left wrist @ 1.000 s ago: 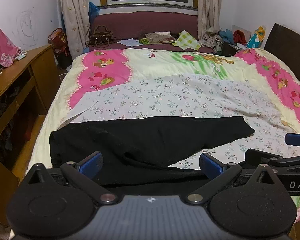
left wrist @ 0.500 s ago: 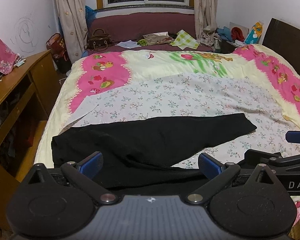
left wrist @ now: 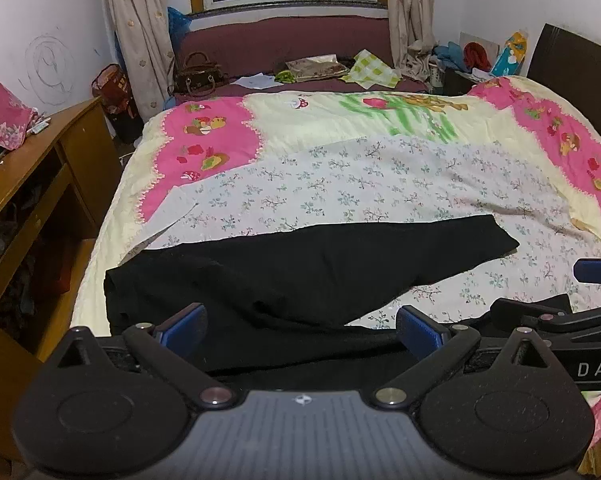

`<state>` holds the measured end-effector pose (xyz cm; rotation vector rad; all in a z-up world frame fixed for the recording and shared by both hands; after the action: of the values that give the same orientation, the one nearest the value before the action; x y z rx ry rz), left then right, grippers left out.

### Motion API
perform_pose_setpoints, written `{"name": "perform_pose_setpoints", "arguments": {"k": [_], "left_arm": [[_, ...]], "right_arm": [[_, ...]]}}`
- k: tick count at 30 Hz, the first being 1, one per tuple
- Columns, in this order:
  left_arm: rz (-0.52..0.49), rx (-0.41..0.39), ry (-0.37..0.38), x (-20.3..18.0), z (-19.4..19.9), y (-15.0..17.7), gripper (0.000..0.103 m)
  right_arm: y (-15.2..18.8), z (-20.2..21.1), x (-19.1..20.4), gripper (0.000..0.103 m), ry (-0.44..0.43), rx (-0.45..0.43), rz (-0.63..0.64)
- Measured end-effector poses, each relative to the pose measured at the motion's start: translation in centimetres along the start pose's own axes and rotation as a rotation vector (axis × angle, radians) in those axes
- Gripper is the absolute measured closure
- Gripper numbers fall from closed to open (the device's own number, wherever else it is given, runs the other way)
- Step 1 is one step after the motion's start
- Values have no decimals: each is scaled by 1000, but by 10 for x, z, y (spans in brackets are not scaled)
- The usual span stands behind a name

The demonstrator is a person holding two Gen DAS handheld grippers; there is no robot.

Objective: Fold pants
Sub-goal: 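Move both grippers toward the waistband of the black pants, then grasp the waistband corners with the left and right grippers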

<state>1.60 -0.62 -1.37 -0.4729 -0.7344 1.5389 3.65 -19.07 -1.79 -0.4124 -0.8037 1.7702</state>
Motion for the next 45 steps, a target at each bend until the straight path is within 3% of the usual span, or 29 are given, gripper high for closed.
{"name": "perform_pose_setpoints", "arguments": {"k": [21,45], "left_arm": [[-16,59,-23,-24,-10,0,0],[-30,148,-108,-77,-46,-8,0]], "right_arm": [[3,-10,-19,12,-23,58,-11],[-2,-45,-71,12,-116,175,23]]}}
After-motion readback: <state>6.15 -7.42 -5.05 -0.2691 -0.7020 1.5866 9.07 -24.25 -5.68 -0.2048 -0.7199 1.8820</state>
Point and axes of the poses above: each gripper's, at about its wrist camera, not at the fingertips, and z roughly against the way its jaws point, x to its left, y to its underside, the point moved 1 cm from there along -z, roughly the way its jaws point, and after that the axes turned 9 degrees about -y, right-handed, at the moved point
